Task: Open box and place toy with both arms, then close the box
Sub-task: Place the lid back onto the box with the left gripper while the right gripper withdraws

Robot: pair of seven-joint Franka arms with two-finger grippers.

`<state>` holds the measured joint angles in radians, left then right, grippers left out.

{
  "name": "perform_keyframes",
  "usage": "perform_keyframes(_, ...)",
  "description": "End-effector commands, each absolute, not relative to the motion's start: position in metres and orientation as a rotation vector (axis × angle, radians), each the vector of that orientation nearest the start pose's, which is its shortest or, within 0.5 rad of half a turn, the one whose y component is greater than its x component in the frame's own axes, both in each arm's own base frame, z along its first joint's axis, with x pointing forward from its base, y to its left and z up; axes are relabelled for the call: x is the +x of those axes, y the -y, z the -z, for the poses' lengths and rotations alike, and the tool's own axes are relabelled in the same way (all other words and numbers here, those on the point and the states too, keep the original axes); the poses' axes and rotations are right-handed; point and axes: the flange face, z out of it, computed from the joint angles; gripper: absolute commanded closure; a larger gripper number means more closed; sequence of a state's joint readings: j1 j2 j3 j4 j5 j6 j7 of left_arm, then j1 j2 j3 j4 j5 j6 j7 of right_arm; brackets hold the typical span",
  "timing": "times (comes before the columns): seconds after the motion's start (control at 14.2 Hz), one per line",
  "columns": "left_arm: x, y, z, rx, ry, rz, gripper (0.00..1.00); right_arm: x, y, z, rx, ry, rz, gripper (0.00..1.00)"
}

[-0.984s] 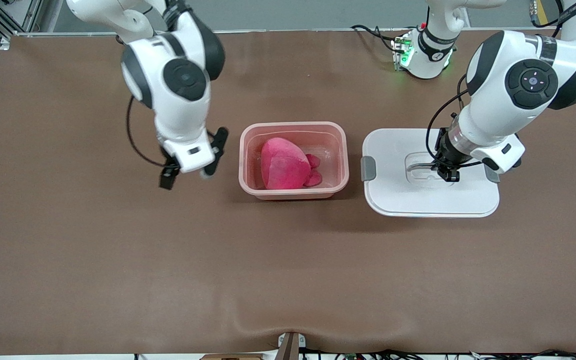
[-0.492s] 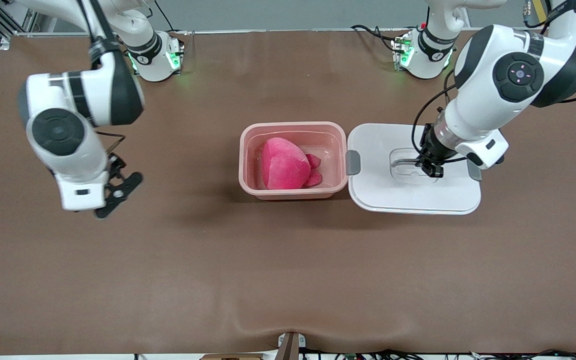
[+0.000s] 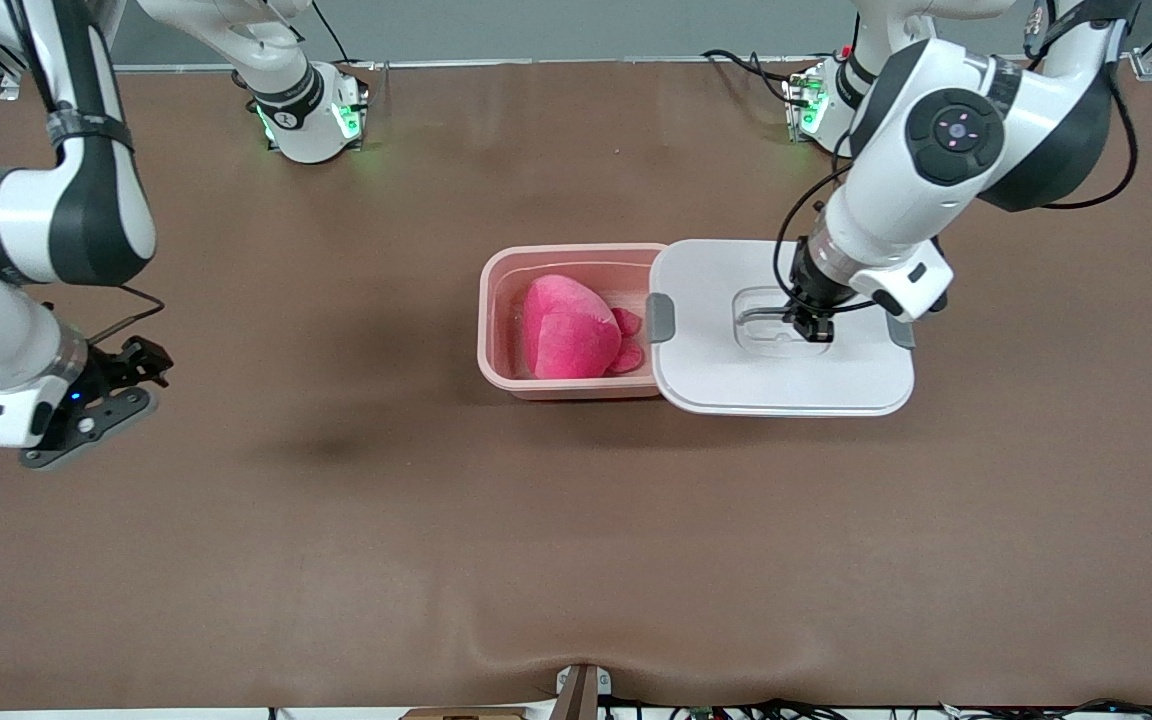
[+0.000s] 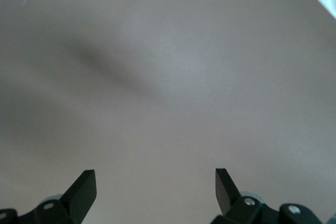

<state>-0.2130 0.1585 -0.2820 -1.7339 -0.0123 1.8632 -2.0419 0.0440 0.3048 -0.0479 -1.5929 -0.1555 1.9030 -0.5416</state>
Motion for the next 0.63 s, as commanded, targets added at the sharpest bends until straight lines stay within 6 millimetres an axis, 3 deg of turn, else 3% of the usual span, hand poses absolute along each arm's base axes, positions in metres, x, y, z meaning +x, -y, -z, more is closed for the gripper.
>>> perform_keyframes(0.0,0.541,0.306,-0.477,-2.211,2.234,-0.117,1.00,0.666,0.022,-0.445,-3.162,0.691,0.076,0.00)
perform_keyframes(0.14,0.535,0.332,-0.466,-2.224,2.201,-0.108,1.00,0.675,0.035,-0.434,-3.137,0.484,0.157,0.00)
perform_keyframes(0.35,0.537,0.354,-0.461,-2.180,2.246,-0.090,1.00,0.685,0.056,-0.414,-3.027,0.216,0.238,0.00)
perform_keyframes(0.56,0.523,0.386,-0.442,-2.182,2.204,-0.065,1.00,0.688,0.069,-0.403,-2.944,0.087,0.281,0.00)
